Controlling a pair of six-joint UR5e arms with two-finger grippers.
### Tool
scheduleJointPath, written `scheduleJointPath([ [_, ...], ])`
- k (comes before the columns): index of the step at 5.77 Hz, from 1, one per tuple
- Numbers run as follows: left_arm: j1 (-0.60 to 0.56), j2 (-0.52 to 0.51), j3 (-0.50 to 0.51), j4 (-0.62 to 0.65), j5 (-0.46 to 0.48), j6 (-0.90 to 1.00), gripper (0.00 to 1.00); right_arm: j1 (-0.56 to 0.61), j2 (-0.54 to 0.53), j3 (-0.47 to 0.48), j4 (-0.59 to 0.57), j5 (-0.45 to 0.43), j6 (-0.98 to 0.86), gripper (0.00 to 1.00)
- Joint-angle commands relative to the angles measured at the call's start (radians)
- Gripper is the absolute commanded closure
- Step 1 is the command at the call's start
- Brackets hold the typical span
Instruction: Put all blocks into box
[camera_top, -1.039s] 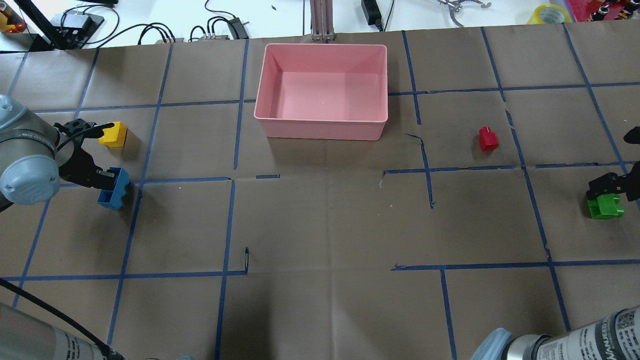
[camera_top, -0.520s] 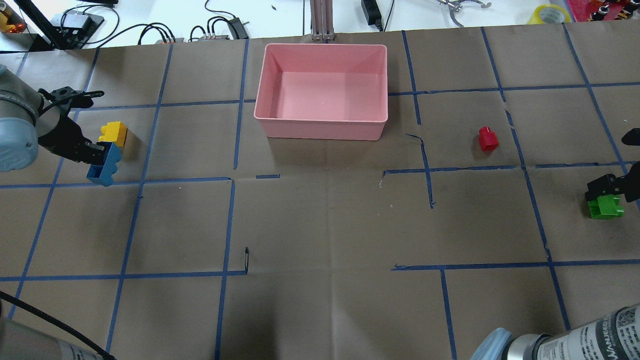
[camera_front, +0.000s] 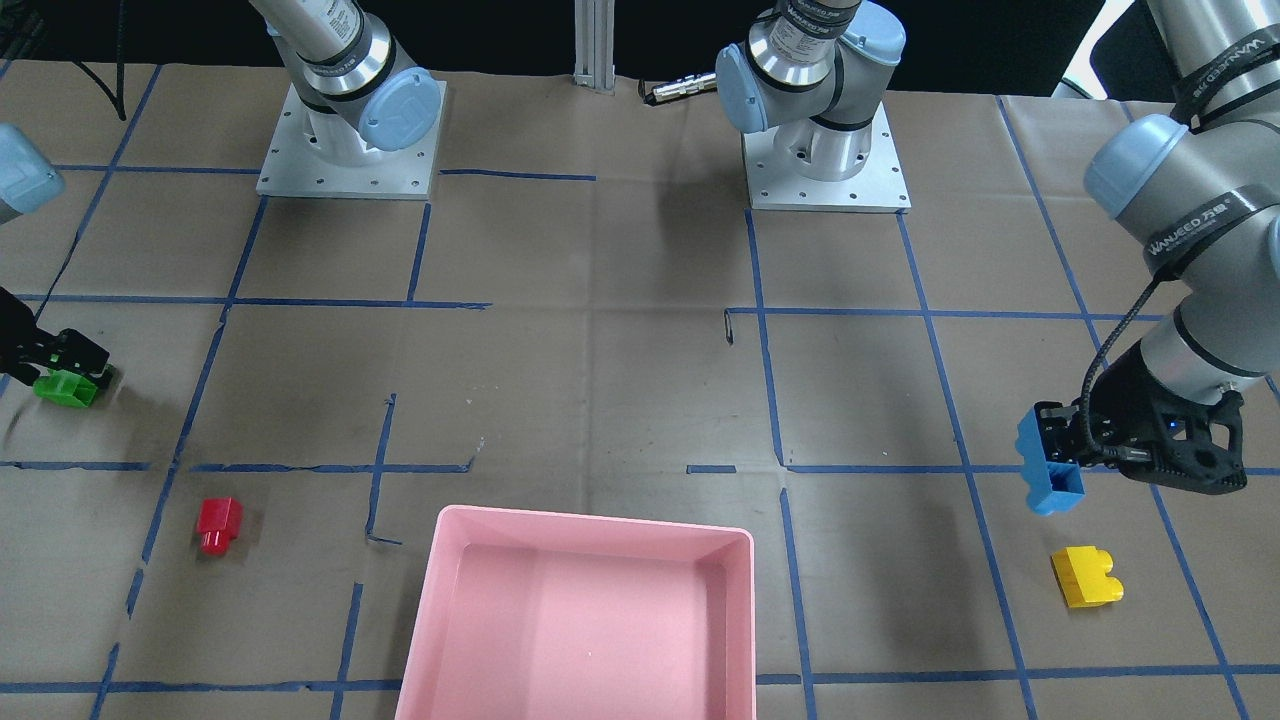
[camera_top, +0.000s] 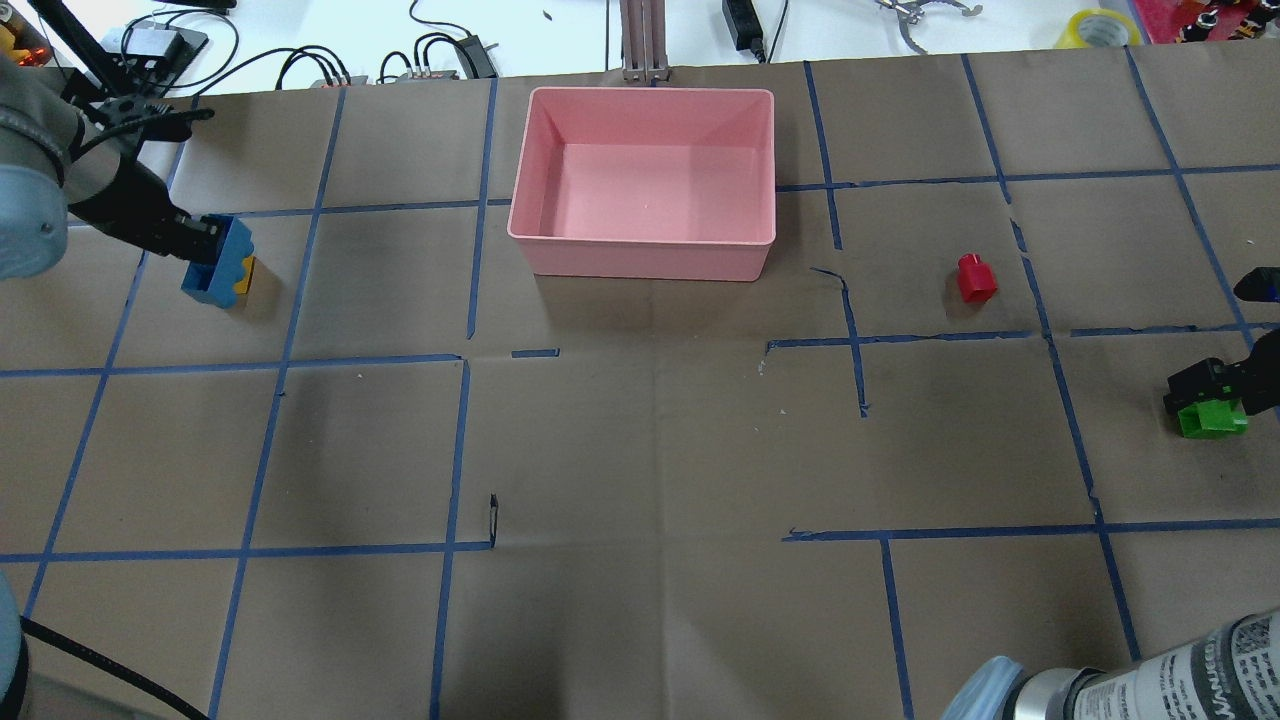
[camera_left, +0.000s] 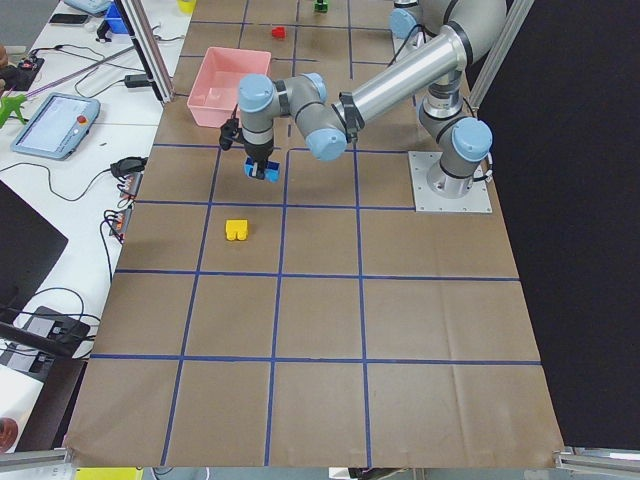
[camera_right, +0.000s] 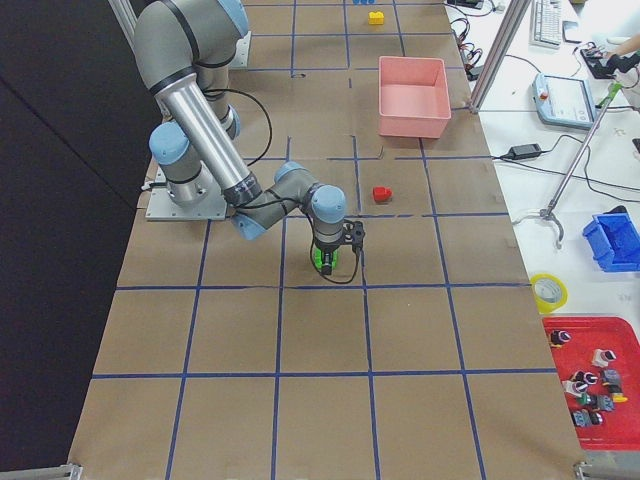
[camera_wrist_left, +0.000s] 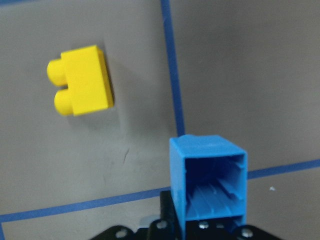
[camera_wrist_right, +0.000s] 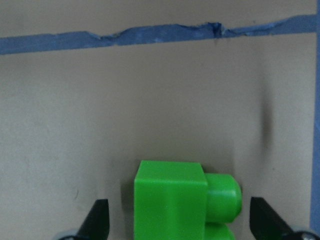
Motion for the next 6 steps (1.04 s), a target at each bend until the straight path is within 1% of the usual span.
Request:
scheduleJointPath([
  [1,-0.198,-0.022,0.198,-0.134,-0.010,-0.315,1.00,0.000,0.000,-0.002,-0.003,0.000,-0.001,0.25],
  [2,-0.290,-0.042,0.208,-0.131,-0.012,-0.452,1.00,0.000,0.000,-0.005,-0.006,-0.005,-0.004,0.50],
  [3,-0.382,-0.077,0.214,-0.112,-0.010,-0.596,1.00,0.000,0.000,-0.004,-0.004,-0.008,-0.004,0.66],
  [4,-0.473,-0.116,0.217,-0.058,-0.003,-0.744,1.00,0.000,-0.009,-0.013,0.008,-0.009,-0.006,0.72],
  [5,-0.539,-0.168,0.228,-0.008,0.002,-0.841,1.00,0.000,-0.028,-0.042,0.042,-0.005,-0.015,0.74],
  [6,-0.579,-0.227,0.252,0.058,0.006,-0.901,1.00,0.002,-0.039,-0.094,0.112,-0.003,-0.015,0.75],
])
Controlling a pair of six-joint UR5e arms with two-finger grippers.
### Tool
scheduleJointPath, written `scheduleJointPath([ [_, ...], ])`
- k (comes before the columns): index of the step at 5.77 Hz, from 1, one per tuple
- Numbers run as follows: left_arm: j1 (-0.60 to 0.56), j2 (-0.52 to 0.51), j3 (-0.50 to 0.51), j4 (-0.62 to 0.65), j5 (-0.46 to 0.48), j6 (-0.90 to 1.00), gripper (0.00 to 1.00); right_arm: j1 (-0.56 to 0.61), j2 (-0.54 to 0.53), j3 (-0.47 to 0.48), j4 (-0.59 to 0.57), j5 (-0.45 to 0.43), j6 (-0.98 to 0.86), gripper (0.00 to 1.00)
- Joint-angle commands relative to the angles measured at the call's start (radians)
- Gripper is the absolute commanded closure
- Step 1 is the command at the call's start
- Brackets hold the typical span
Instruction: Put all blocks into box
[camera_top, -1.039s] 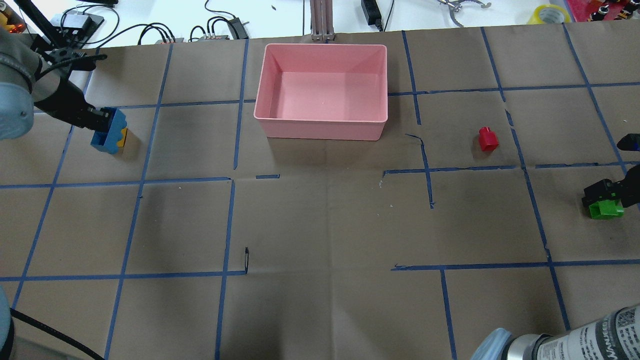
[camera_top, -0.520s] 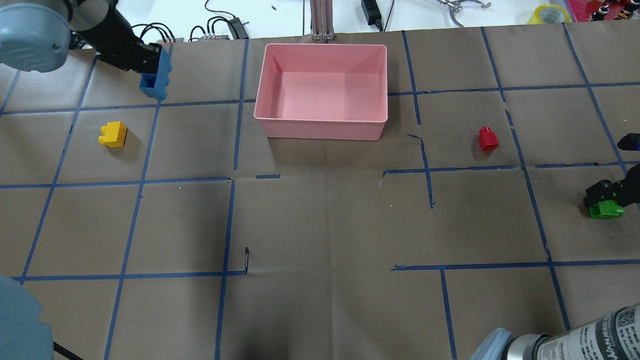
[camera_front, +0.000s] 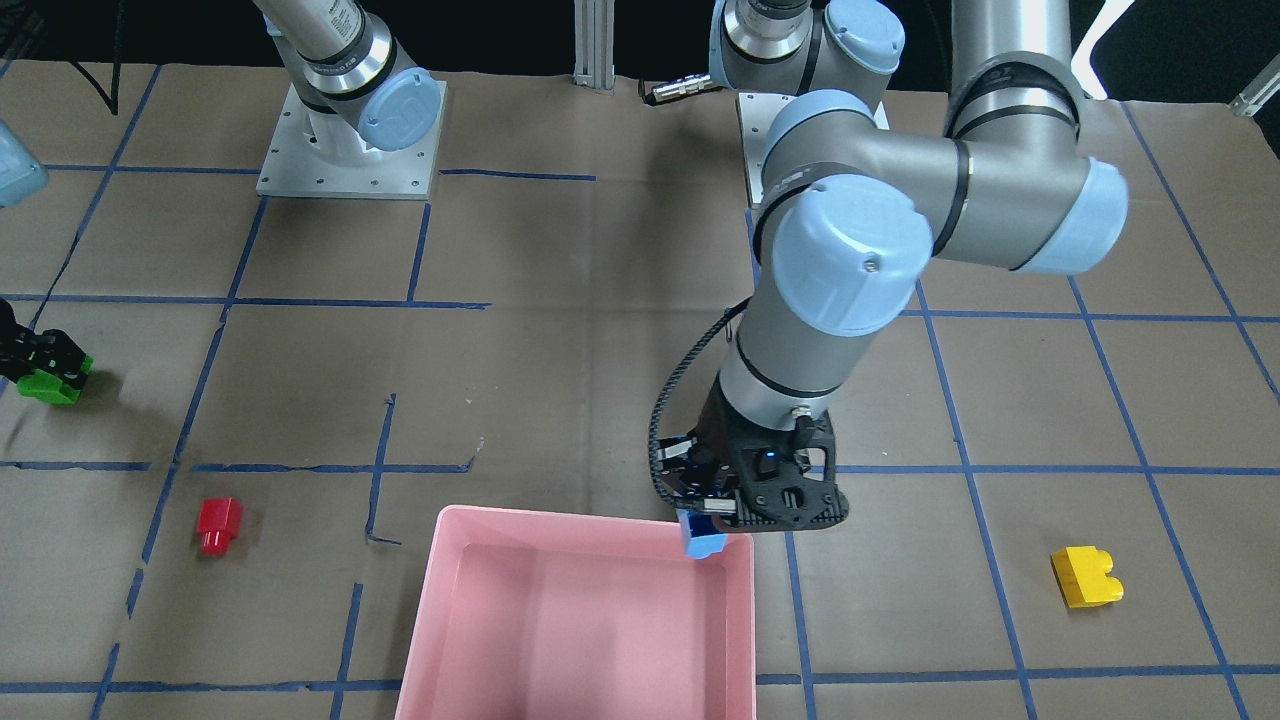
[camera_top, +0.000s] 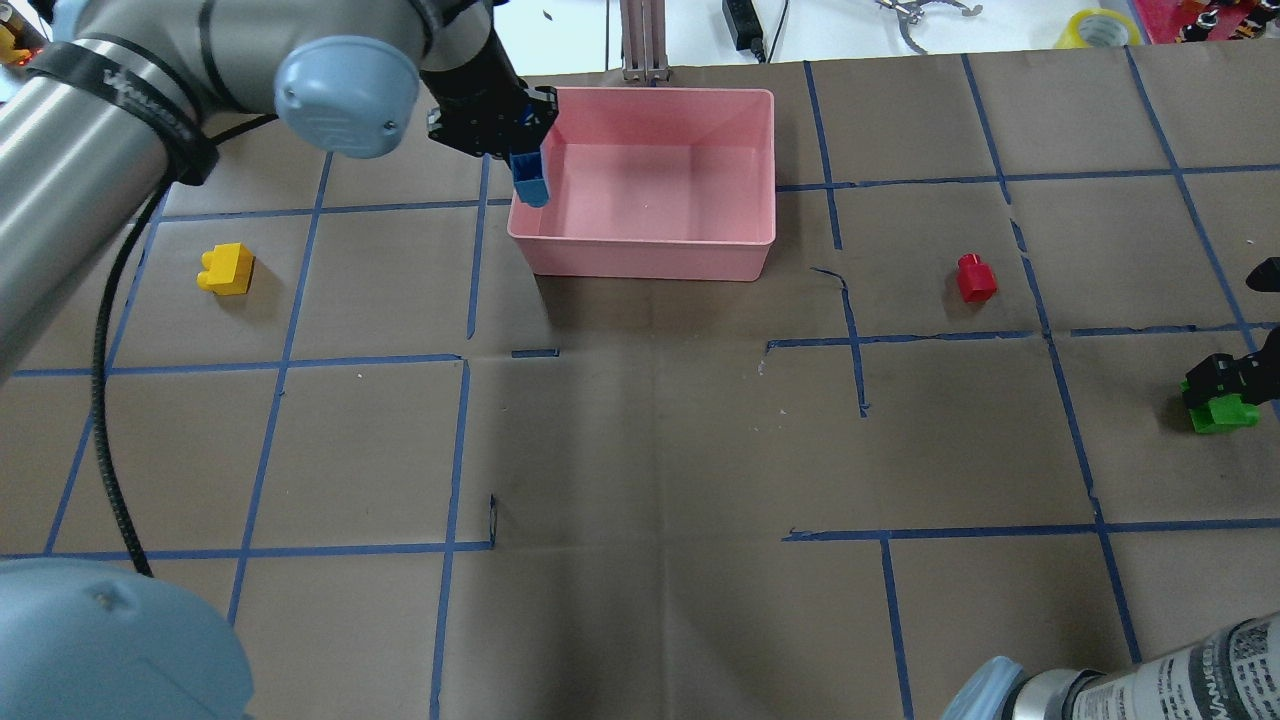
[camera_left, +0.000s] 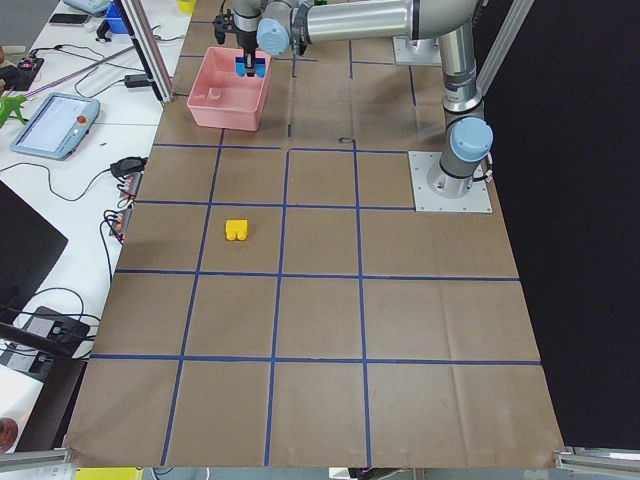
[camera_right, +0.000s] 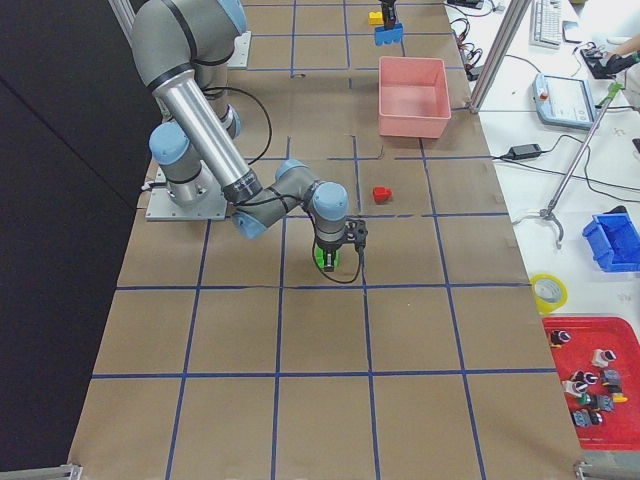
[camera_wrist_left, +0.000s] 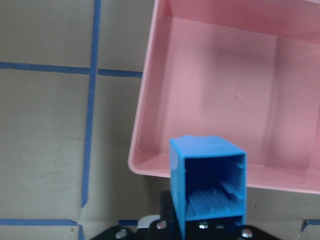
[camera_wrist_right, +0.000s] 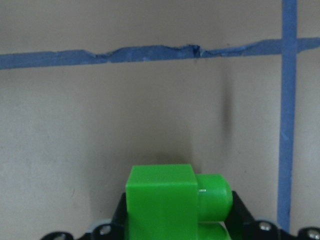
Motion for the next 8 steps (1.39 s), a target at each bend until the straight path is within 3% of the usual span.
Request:
scheduleJointPath([
  [1,-0.071,-0.103,0.040,0.095,0.021,-0.082,1.00,0.024,-0.012,-0.105,0.077,0.004,-0.002,0.76],
  [2,-0.074,-0.114,0.036,0.109,0.056,-0.082,0.97,0.064,-0.012,-0.193,0.111,0.013,-0.002,0.75],
  [3,-0.073,-0.115,0.031,0.144,0.058,-0.081,0.50,0.114,-0.011,-0.281,0.146,0.017,-0.014,0.75],
  [4,-0.070,-0.113,0.031,0.166,0.058,-0.081,0.33,0.174,-0.011,-0.353,0.156,0.017,-0.014,0.75],
  [5,-0.065,-0.110,0.042,0.166,0.057,-0.078,0.20,0.229,-0.005,-0.427,0.233,0.019,-0.011,0.75],
  [6,-0.056,-0.098,0.044,0.165,0.055,-0.064,0.02,0.307,-0.006,-0.479,0.296,0.055,-0.001,0.78],
  [8,0.095,-0.005,0.041,0.041,0.049,0.146,0.01,0.461,-0.005,-0.544,0.357,0.185,0.147,0.77],
])
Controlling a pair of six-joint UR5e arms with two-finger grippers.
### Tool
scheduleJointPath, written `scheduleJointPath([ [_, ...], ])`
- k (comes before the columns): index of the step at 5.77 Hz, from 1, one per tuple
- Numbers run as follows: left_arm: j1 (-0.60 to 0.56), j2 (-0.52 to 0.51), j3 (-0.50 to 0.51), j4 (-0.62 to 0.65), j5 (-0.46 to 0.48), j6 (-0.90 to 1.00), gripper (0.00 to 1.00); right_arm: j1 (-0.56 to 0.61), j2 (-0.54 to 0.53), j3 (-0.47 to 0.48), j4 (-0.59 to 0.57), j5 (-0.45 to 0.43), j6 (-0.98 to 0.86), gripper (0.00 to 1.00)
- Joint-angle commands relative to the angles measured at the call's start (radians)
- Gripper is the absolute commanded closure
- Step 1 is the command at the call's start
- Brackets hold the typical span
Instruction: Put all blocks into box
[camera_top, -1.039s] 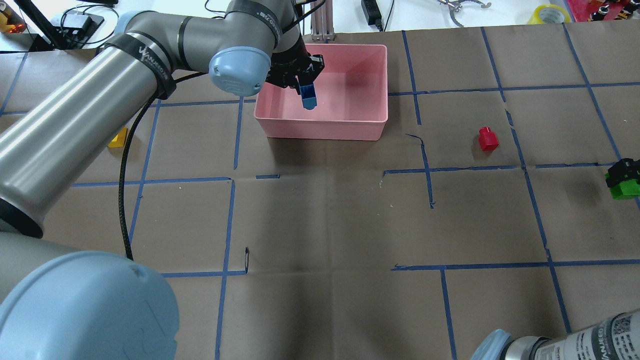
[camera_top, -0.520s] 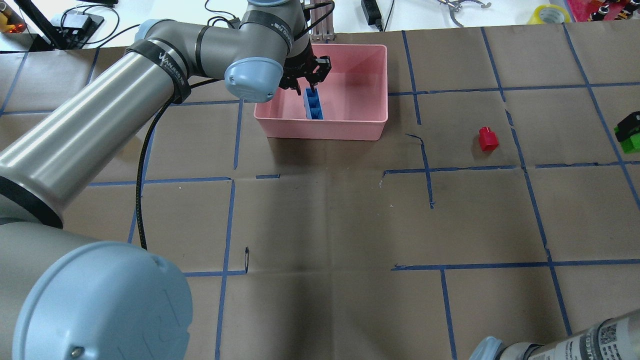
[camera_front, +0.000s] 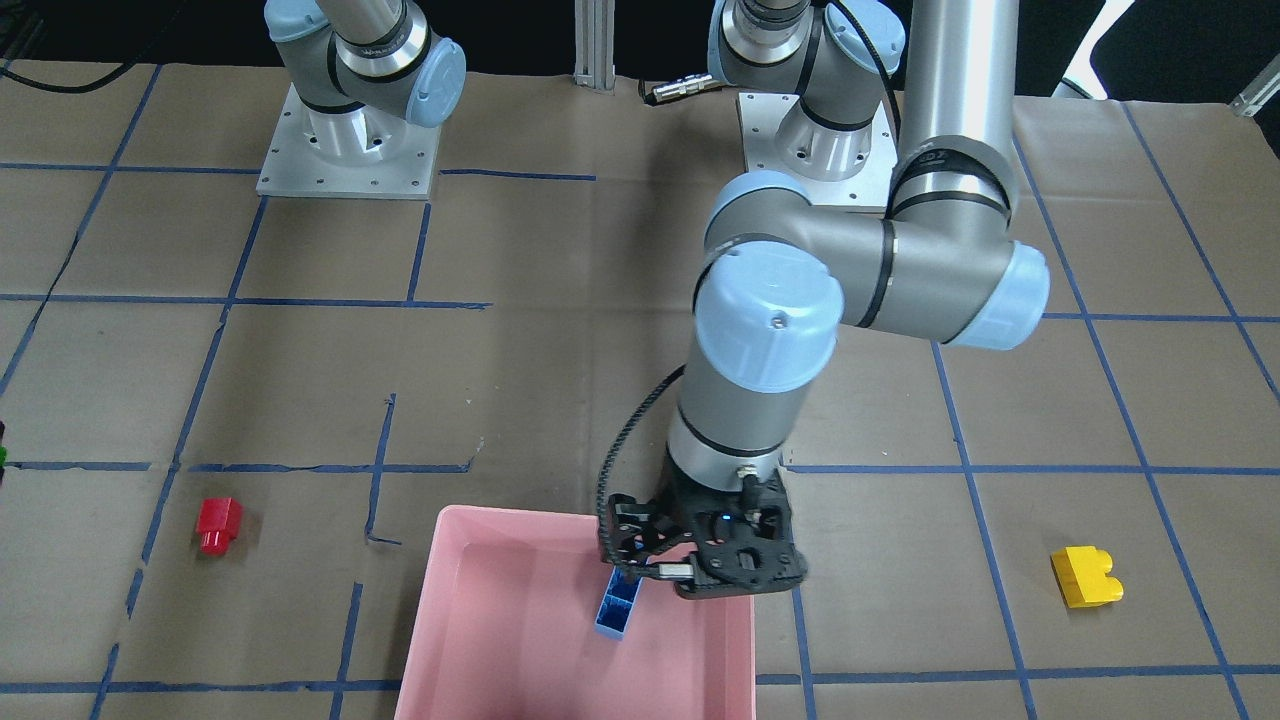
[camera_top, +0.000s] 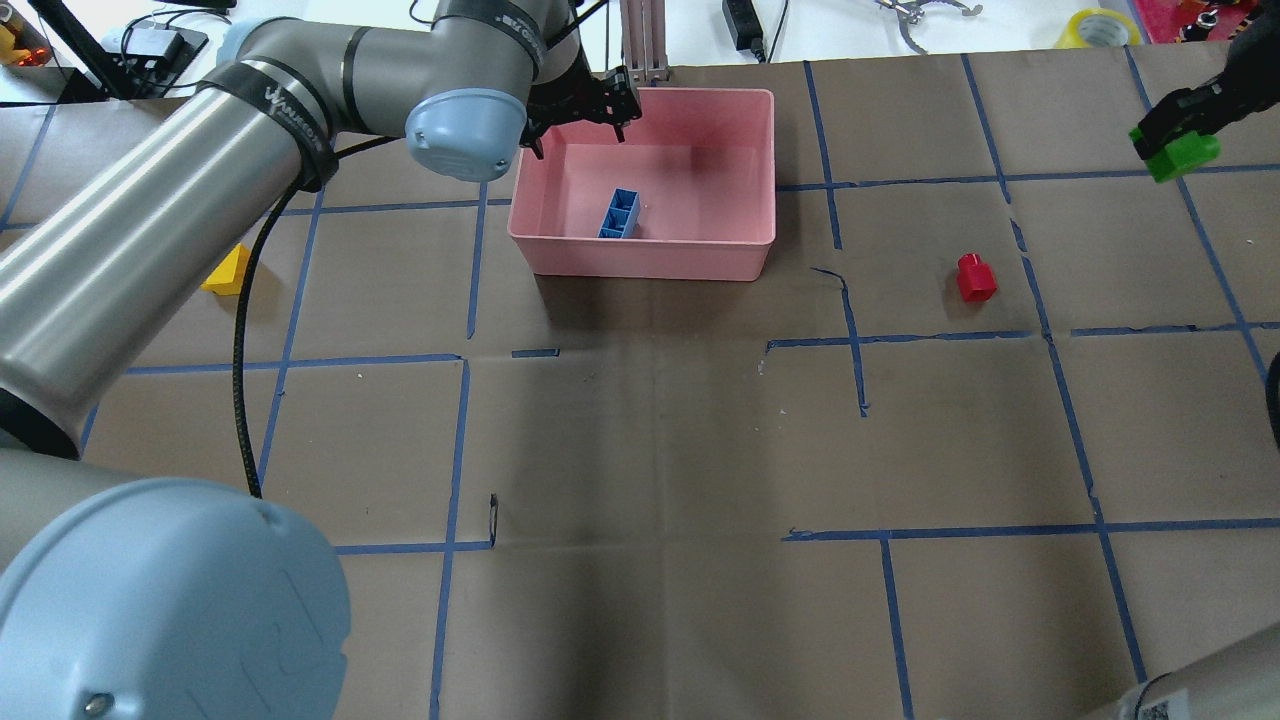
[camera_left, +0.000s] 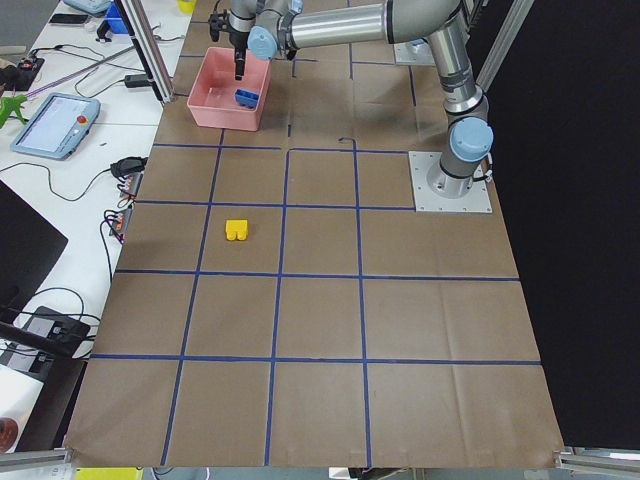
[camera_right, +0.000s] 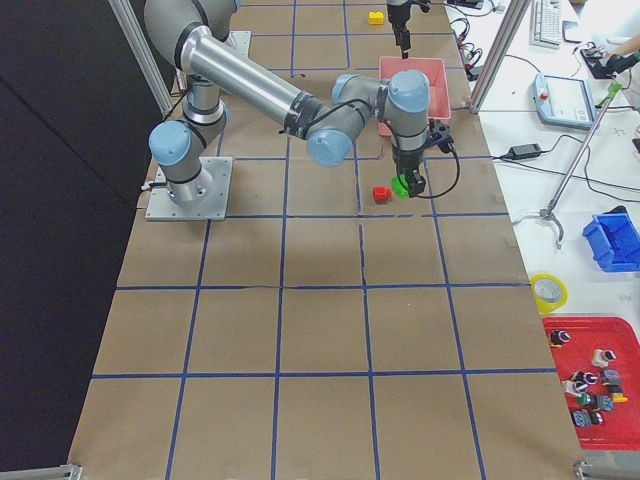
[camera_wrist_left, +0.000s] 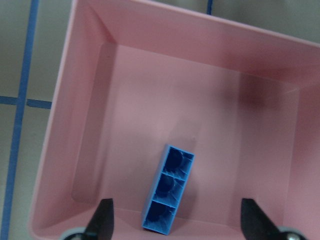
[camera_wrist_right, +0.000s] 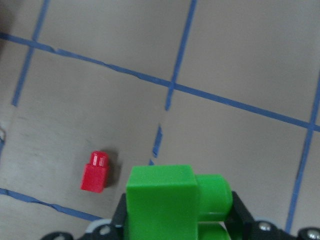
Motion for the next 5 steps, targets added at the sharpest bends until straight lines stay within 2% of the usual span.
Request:
scheduleJointPath([
  [1,0.149,0.085,-0.004,-0.141,-0.011,0.215,0.01,0.147,0.006,-0.023,0.016,0.192,0.115,0.77],
  [2,0.218,0.105,-0.014,-0.166,-0.010,0.351,0.01,0.224,0.026,-0.023,0.003,0.328,0.184,0.77],
  [3,0.310,0.114,-0.019,-0.195,-0.007,0.516,0.01,0.308,0.070,-0.043,-0.029,0.428,0.295,0.78],
  [4,0.408,0.113,-0.018,-0.220,-0.005,0.605,0.01,0.391,0.134,-0.090,-0.154,0.444,0.442,0.78],
  [5,0.476,0.110,-0.012,-0.253,-0.002,0.642,0.01,0.457,0.205,-0.112,-0.279,0.443,0.494,0.78],
])
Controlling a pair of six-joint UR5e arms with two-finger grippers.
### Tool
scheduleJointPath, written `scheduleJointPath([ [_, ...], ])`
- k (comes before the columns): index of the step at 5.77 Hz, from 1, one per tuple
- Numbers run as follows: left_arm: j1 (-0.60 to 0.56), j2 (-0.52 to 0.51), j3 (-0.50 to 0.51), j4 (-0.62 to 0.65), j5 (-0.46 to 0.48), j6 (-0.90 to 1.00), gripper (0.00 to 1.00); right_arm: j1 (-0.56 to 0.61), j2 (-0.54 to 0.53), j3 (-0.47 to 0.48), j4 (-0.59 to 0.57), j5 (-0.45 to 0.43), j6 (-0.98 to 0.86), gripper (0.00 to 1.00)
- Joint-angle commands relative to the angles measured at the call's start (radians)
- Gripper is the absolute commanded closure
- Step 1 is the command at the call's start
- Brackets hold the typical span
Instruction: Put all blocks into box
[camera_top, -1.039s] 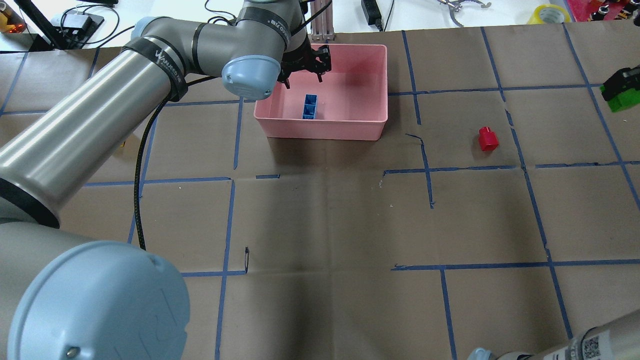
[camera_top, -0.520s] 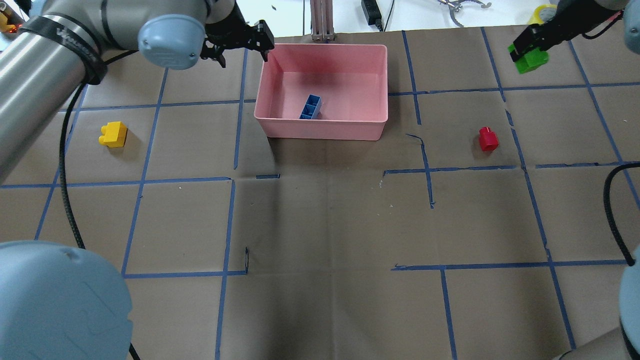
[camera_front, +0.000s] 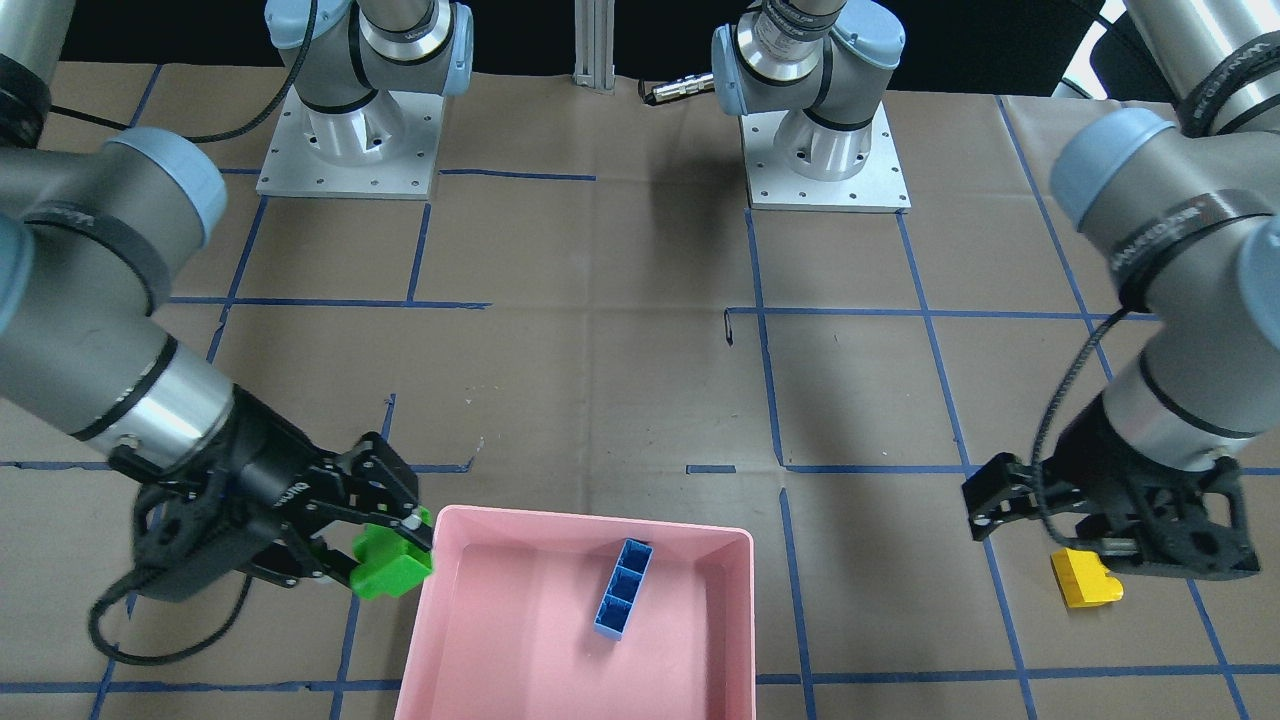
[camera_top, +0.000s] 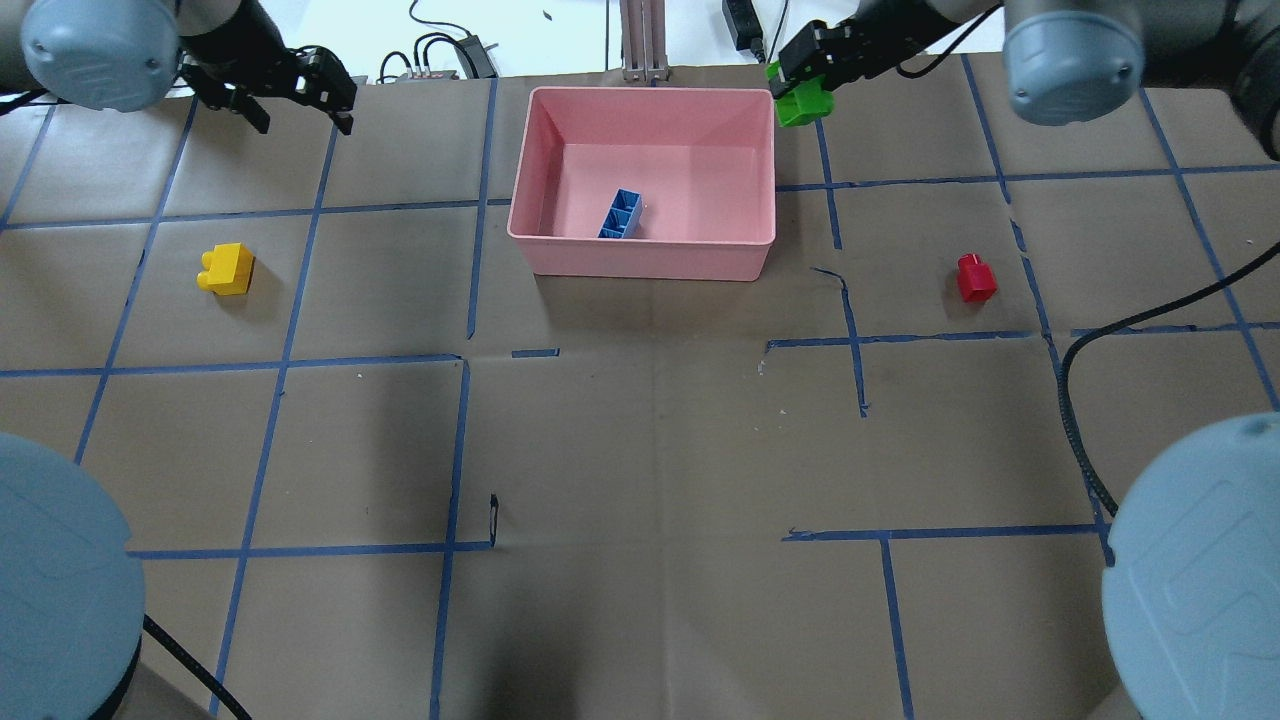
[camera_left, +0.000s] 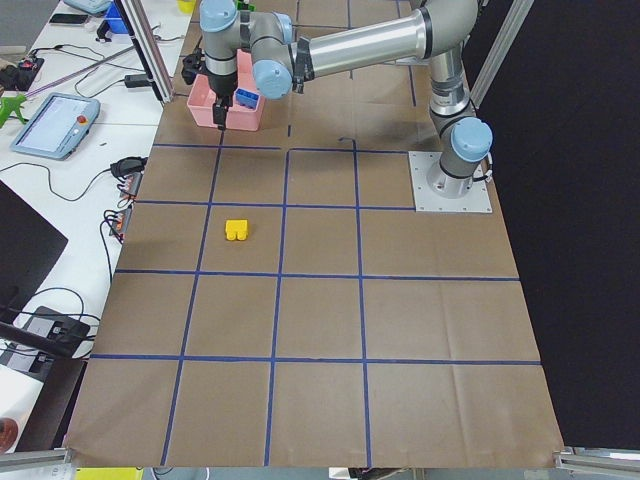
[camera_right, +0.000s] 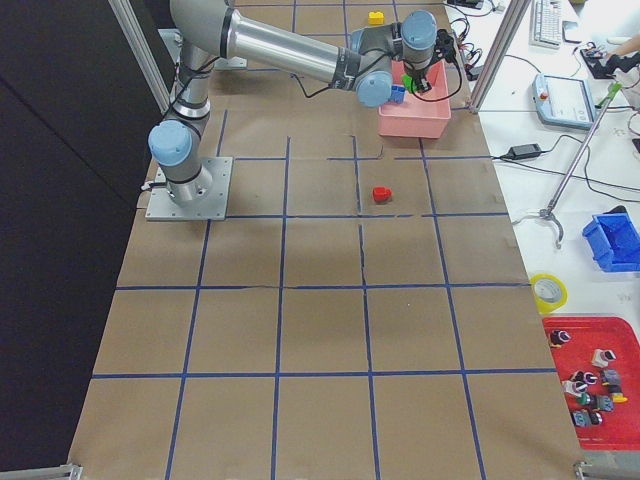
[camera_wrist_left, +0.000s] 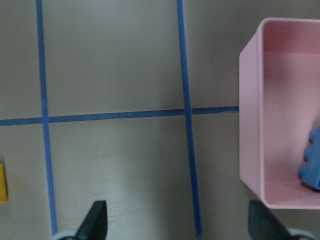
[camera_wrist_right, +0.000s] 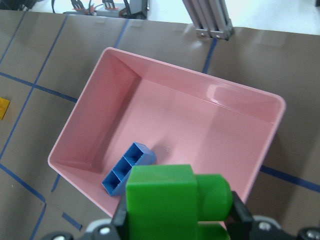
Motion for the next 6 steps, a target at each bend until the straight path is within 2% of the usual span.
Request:
scheduleJointPath([
  [1,0.108,-0.015,0.002,-0.033,0.004,0.086,0.01,0.099,0.108,-0.027,-0.190,0.010,0.085,0.76],
  [2,0.136,-0.030,-0.010,-0.033,0.004,0.145,0.01,0.103,0.110,-0.025,-0.191,0.008,0.085,0.63],
  [3,0.162,-0.068,-0.011,-0.027,0.006,0.214,0.01,0.103,0.113,-0.024,-0.195,0.007,0.081,0.03],
  [5,0.240,-0.160,-0.011,0.027,0.004,0.311,0.01,0.104,0.116,-0.019,-0.180,-0.008,0.070,0.00],
  [6,0.248,-0.208,-0.011,0.094,0.006,0.312,0.01,0.103,0.100,-0.013,-0.176,-0.010,0.065,0.00],
])
